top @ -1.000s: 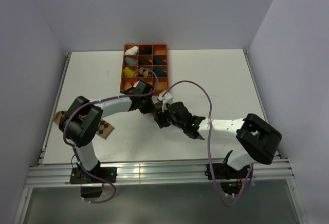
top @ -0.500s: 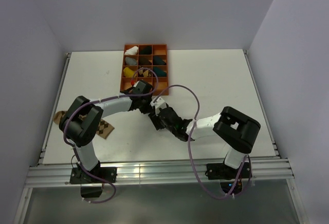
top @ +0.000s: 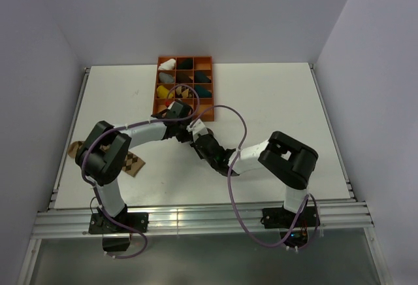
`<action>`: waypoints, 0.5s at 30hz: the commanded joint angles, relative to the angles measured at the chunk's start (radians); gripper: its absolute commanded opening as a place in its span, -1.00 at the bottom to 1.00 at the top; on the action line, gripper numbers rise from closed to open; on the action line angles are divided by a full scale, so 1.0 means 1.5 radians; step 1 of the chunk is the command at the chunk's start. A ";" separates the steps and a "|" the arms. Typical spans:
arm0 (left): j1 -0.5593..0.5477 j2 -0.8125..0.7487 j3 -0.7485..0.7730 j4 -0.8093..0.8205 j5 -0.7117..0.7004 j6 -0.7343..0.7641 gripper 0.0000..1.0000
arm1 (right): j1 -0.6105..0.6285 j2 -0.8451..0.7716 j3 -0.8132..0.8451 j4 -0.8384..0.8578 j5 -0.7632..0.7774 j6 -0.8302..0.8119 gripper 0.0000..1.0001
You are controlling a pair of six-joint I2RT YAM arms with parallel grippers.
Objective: Roll the socks
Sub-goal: Roll the sock at the center of the board.
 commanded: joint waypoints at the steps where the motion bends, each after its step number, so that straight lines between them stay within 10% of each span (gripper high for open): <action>1: -0.014 0.022 -0.014 -0.056 0.057 0.027 -0.74 | -0.002 0.037 0.008 -0.032 -0.064 0.024 -0.67; 5: 0.007 -0.008 -0.021 -0.058 0.043 0.028 -0.42 | -0.022 0.017 -0.003 -0.051 -0.121 0.031 -0.96; 15: 0.065 -0.135 -0.080 -0.013 0.013 -0.004 0.54 | -0.105 -0.030 0.022 -0.152 -0.377 0.059 -1.00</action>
